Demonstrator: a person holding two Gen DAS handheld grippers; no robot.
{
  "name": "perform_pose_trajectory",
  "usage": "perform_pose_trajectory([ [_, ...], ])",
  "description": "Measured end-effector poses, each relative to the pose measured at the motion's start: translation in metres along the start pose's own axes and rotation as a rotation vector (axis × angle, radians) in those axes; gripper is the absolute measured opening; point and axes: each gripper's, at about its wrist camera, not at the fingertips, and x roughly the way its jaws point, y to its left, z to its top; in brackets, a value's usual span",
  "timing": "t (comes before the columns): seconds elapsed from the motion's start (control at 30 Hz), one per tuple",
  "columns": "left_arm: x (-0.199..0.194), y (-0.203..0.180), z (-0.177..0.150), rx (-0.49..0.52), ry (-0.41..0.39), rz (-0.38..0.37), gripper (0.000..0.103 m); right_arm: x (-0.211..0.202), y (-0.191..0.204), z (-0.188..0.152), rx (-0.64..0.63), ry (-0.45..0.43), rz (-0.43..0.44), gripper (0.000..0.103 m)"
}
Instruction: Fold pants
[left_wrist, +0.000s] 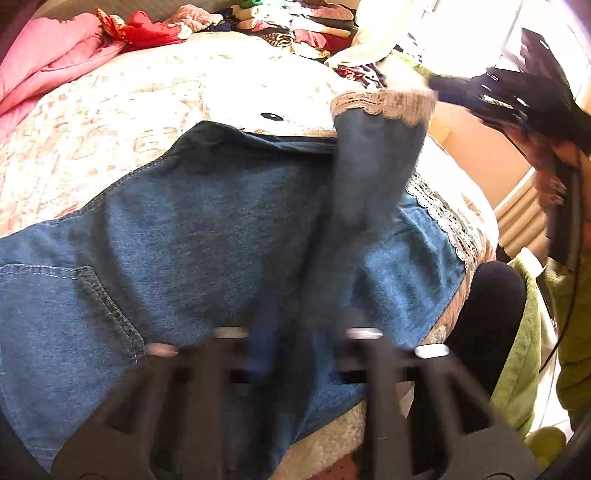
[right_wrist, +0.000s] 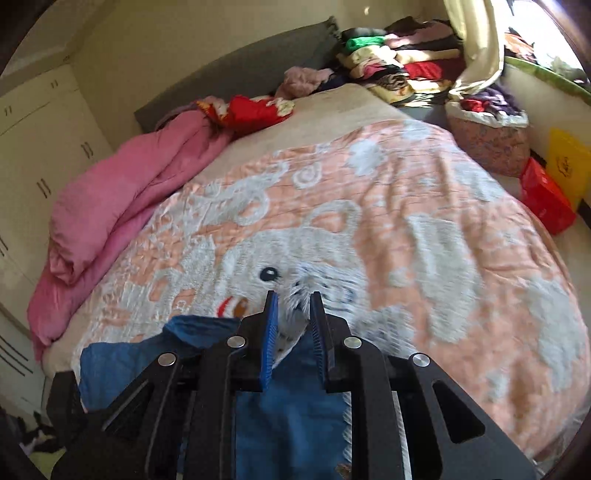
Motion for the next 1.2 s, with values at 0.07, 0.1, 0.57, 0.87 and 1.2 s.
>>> perform_pose_trajectory([
  [0.07, -0.003, 0.005, -0.001, 0.024, -0.003, -0.007, 0.000, -0.022, -0.016, -0.010, 0.024, -0.010, -0.012, 0.011],
  [0.1, -0.006, 0.009, -0.002, 0.034, -0.010, -0.005, 0.000, -0.031, -0.023, -0.016, 0.036, -0.008, -0.020, 0.011],
  [0.57, -0.007, 0.000, -0.007, 0.068, 0.009, 0.018, 0.000, 0.052, -0.010, -0.046, 0.088, 0.174, 0.054, 0.054],
  [0.87, -0.014, -0.001, -0.006, 0.066, -0.019, 0.032, 0.000, 0.070, -0.023, -0.045, 0.167, 0.201, 0.157, 0.015],
  [1.2, -0.025, -0.016, -0.015, 0.155, -0.017, 0.004, 0.000, -0.041, -0.050, -0.081, 0.129, 0.163, 0.090, 0.013],
])
